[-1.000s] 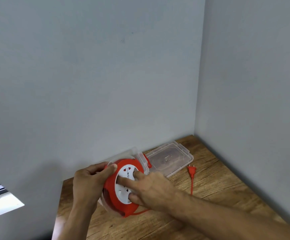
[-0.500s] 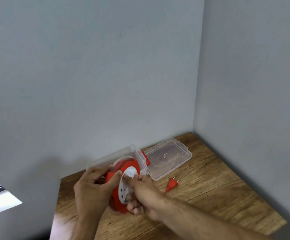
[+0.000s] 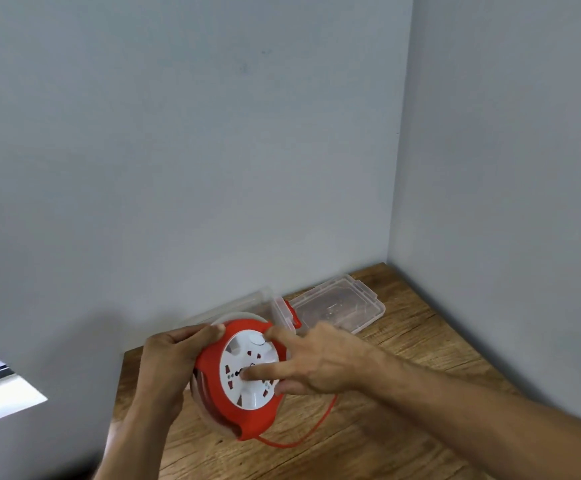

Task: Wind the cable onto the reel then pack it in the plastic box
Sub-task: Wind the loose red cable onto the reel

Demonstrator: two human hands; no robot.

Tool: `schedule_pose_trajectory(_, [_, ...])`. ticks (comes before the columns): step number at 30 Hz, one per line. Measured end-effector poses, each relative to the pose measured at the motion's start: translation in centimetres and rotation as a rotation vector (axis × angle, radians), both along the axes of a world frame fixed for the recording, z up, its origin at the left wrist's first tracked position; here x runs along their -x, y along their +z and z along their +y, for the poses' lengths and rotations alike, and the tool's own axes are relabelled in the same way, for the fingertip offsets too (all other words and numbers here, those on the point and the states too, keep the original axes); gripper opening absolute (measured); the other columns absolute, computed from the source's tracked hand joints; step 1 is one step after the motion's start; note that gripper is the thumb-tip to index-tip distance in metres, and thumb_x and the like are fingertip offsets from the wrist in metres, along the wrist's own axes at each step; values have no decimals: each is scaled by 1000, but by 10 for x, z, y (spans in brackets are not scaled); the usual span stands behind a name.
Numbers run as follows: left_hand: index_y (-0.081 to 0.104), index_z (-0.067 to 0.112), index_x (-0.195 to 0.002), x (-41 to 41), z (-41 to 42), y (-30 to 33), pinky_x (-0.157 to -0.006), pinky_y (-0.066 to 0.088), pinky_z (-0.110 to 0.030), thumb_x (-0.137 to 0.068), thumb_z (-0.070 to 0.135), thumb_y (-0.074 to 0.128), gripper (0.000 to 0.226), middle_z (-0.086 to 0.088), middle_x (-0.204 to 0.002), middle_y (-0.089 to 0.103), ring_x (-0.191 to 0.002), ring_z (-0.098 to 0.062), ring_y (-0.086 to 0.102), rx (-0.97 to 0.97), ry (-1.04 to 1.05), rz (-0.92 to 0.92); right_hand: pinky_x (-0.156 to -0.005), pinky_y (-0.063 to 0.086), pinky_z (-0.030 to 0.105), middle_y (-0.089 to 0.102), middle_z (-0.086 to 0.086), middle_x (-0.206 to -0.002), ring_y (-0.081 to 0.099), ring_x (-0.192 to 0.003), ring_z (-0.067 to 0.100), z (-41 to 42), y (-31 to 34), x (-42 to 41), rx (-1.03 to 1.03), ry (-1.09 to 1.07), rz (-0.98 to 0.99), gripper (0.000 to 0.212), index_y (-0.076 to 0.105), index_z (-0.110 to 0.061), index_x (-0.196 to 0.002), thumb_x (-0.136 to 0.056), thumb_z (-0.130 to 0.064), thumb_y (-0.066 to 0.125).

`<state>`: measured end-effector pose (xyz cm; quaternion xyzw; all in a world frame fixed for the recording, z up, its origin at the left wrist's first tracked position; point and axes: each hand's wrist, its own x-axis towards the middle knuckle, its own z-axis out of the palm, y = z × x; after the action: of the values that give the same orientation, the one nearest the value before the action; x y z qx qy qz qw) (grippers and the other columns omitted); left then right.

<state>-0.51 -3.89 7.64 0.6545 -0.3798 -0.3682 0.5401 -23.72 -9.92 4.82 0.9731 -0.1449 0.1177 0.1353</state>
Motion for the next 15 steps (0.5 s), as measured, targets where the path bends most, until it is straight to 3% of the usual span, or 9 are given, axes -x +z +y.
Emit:
schedule_pose_trajectory(3, [85,18,-73,4,-2,2,-82,62,-56,-78,19,83,5,-14,-78,82,-77,-38,78,-13,-30,-28,-40,52,29,55,14,-120,65,-62,23,7,2,-3,-1,75,-39,51,54,-34,-140,-94,-56,59])
schedule_pose_trajectory(6, [85,18,-73,7,-5,5,-79,63,-53,-75,21,85,4,-12,-75,82,-74,-34,77,-32,-60,-69,-45,55,34,50,19,-132,68,-67,28,11,4,-9,25,171,99,41,53,-36,-141,-100,-35,58])
schedule_pose_trajectory(10, [85,16,-74,4,-6,9,-78,64,-52,-77,21,84,5,-11,-75,82,-75,-36,78,-52,-88,-118,-46,56,38,29,24,-147,65,-67,34,0,7,-11,-54,189,148,52,40,-35,-142,-98,-16,59])
schedule_pose_trajectory(12, [85,13,-77,4,-6,12,-77,64,-53,-78,20,82,8,-14,-76,81,-75,-38,78,-59,-110,-122,-44,55,36,22,23,-151,65,-66,33,-2,10,-13,-53,169,159,55,44,-37,-142,-95,-13,62])
schedule_pose_trajectory(15, [85,13,-75,6,-7,15,-78,64,-53,-78,20,83,8,-14,-75,81,-75,-37,78,-72,-141,-150,-42,53,32,30,22,-150,63,-58,29,0,14,-17,-27,151,209,55,50,-40,-141,-94,-15,64])
